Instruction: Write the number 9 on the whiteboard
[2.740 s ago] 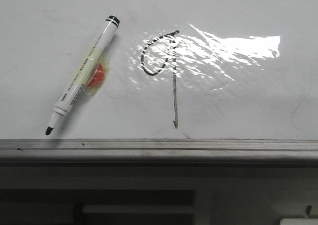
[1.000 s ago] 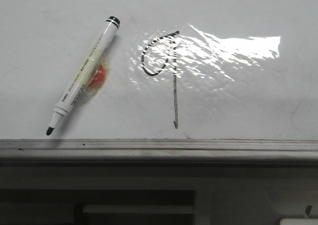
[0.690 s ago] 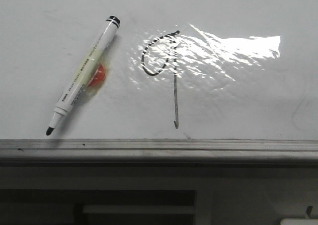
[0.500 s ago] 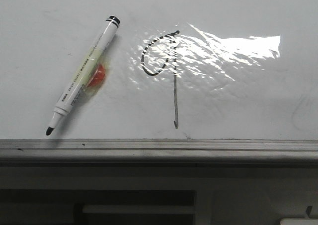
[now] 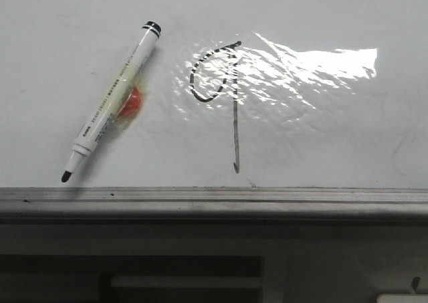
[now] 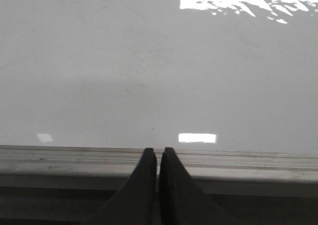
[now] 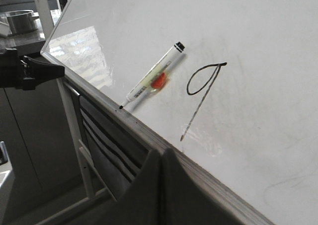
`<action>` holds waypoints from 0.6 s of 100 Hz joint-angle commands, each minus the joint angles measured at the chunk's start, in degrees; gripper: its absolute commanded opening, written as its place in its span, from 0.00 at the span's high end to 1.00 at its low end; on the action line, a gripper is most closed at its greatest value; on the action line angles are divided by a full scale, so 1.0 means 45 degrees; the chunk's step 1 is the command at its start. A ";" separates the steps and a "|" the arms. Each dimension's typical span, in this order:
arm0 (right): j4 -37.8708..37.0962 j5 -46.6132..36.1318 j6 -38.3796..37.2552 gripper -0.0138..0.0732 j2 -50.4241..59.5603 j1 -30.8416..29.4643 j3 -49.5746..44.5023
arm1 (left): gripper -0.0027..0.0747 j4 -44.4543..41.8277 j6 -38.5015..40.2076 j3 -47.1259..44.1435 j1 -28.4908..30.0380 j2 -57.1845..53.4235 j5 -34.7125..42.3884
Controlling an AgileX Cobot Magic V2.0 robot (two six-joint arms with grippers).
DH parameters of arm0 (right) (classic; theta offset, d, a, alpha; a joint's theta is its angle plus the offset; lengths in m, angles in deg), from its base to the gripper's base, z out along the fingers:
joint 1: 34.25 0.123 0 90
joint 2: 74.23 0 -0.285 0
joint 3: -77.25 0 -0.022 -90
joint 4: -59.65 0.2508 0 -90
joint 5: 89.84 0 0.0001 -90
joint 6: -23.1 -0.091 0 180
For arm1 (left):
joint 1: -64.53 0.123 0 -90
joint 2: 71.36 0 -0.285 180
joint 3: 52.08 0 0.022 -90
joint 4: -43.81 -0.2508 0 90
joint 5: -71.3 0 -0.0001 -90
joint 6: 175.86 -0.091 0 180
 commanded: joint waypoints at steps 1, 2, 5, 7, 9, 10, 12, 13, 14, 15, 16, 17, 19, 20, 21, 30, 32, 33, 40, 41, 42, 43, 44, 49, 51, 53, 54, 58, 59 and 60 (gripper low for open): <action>-0.0504 -0.1005 0.0175 0.91 -0.0111 0.0014 0.0291 | 0.99 -0.0023 0.0027 -0.0240 -0.0090 -0.0385 0.0560; -0.0504 -0.1055 0.0175 0.91 -0.0111 0.0014 0.0297 | 0.99 -0.0023 0.0027 -0.0240 -0.0090 -0.0385 0.0560; -0.0534 -0.1154 0.0175 0.91 -0.0111 0.0014 0.0264 | 0.99 -0.0023 0.0027 -0.0240 -0.0090 -0.0385 0.0560; -0.0690 -0.1316 0.0175 0.91 -0.0111 0.0014 0.0212 | 0.99 -0.0023 0.0027 -0.0240 -0.0090 -0.0385 0.0560; -0.0911 -0.1491 0.0175 0.91 -0.0111 0.0014 0.0173 | 0.99 -0.0023 0.0027 -0.0240 -0.0090 -0.0385 0.0560; -0.1063 -0.1570 0.0175 0.91 -0.0111 -0.0014 0.0134 | 0.99 -0.0023 0.0027 -0.0240 -0.0090 -0.0385 0.0560; -0.1197 -0.1900 0.0175 0.91 -0.0111 -0.0102 0.0050 | 0.99 -0.0023 0.0027 -0.0240 -0.0090 -0.0385 0.0560; -0.1280 -0.2146 0.0175 0.91 -0.0111 -0.0137 -0.0015 | 0.99 -0.0023 0.0027 -0.0240 -0.0090 -0.0385 0.0560; -0.1308 -0.2446 0.0175 0.91 -0.0111 -0.0229 -0.0090 | 0.99 -0.0023 0.0027 -0.0240 -0.0090 -0.0385 0.0560; -0.1307 -0.2446 0.0175 0.91 -0.0111 -0.0283 -0.0129 | 0.99 -0.0023 0.0027 -0.0240 -0.0090 -0.0385 0.0560; -0.1307 -0.2780 0.0175 0.91 -0.0111 -0.0340 -0.0175 | 0.99 -0.0023 0.0027 -0.0240 -0.0090 -0.0385 0.0560; -0.1307 -0.2965 0.0175 0.91 -0.0111 -0.0474 -0.0222 | 0.99 -0.0023 0.0027 -0.0240 -0.0090 -0.0385 0.0560; -0.1307 -0.3503 0.0175 0.91 -0.0111 -0.0716 -0.0378 | 0.99 -0.0023 0.0027 -0.0240 -0.0090 -0.0385 0.0560; -0.1307 -0.4017 0.0175 0.91 -0.0111 -0.0808 -0.0496 | 0.99 -0.0023 0.0027 -0.0240 -0.0090 -0.0385 0.0560; -0.1307 -0.4250 0.0175 0.91 -0.0111 -0.1007 -0.0560 | 0.99 -0.0023 0.0027 -0.0240 -0.0090 -0.0385 0.0560; -0.1307 -0.7534 0.0150 0.91 -0.0111 -0.2467 -0.1489 | 0.99 -0.0023 0.0027 -0.0240 -0.0090 -0.0385 0.0560; -0.1307 -0.8264 0.0090 0.91 -0.0111 -0.2878 -0.1703 | 0.99 -0.0023 0.0027 -0.0240 -0.0090 -0.0385 0.0560; -0.1307 -0.8498 0.0027 0.91 -0.0111 -0.3156 -0.1772 | 0.99 -0.0023 0.0027 -0.0240 -0.0090 -0.0385 0.0560; -0.1307 -1.0265 -0.0230 0.91 -0.0111 -0.4535 -0.2375 | 0.99 -0.0023 0.0027 -0.0240 -0.0090 -0.0385 0.0560; -0.1307 -1.0470 -0.0320 0.91 -0.0111 -0.4815 -0.2474 | 0.99 -0.0023 0.0027 -0.0240 -0.0090 -0.0385 0.0560; -0.1307 -1.0632 -0.0358 0.91 -0.0111 -0.4955 -0.2567 | 0.99 -0.0023 0.0027 -0.0240 -0.0090 -0.0385 0.0560; -0.1307 -1.0632 -0.0414 0.91 -0.0111 -0.5095 -0.2612 | 0.99 -0.0023 0.0027 -0.0240 -0.0090 -0.0385 0.0560; -0.1307 -1.0748 -0.0504 0.91 -0.0111 -0.5236 -0.2653 | 0.99 -0.0023 0.0027 -0.0240 -0.0090 -0.0385 0.0560; -0.1284 -1.0731 -0.0710 0.91 -0.0111 -0.6387 -0.2900 | 0.99 -0.0023 0.0027 -0.0240 -0.0090 -0.0385 0.0560; -0.1284 -1.0225 -0.0907 0.91 -0.0111 -0.6676 -0.2900 | 0.99 -0.0023 0.0027 -0.0240 -0.0090 -0.0385 0.0560; -0.1284 -0.9738 -0.1053 0.91 -0.0111 -0.7091 -0.2868 | 0.99 -0.0023 0.0027 -0.0240 -0.0090 -0.0385 0.0560; -0.1284 -0.9471 -0.1225 0.91 -0.0111 -0.7361 -0.2871 | 0.99 -0.0023 0.0027 -0.0240 -0.0090 -0.0385 0.0560; -0.1284 -0.8707 -0.1496 0.91 -0.0100 -0.8031 -0.2871 | 0.99 -0.0023 0.0027 -0.0240 -0.0090 -0.0385 0.0560; -0.1284 -0.8544 -0.1558 0.91 -0.0100 -0.8287 -0.2871 | 0.99 -0.0023 0.0027 -0.0240 -0.0090 -0.0385 0.0560; -0.1284 -0.8227 -0.1619 0.91 -0.0100 -0.8414 -0.2871 | 0.99 -0.0023 0.0027 -0.0240 -0.0090 -0.0385 0.0560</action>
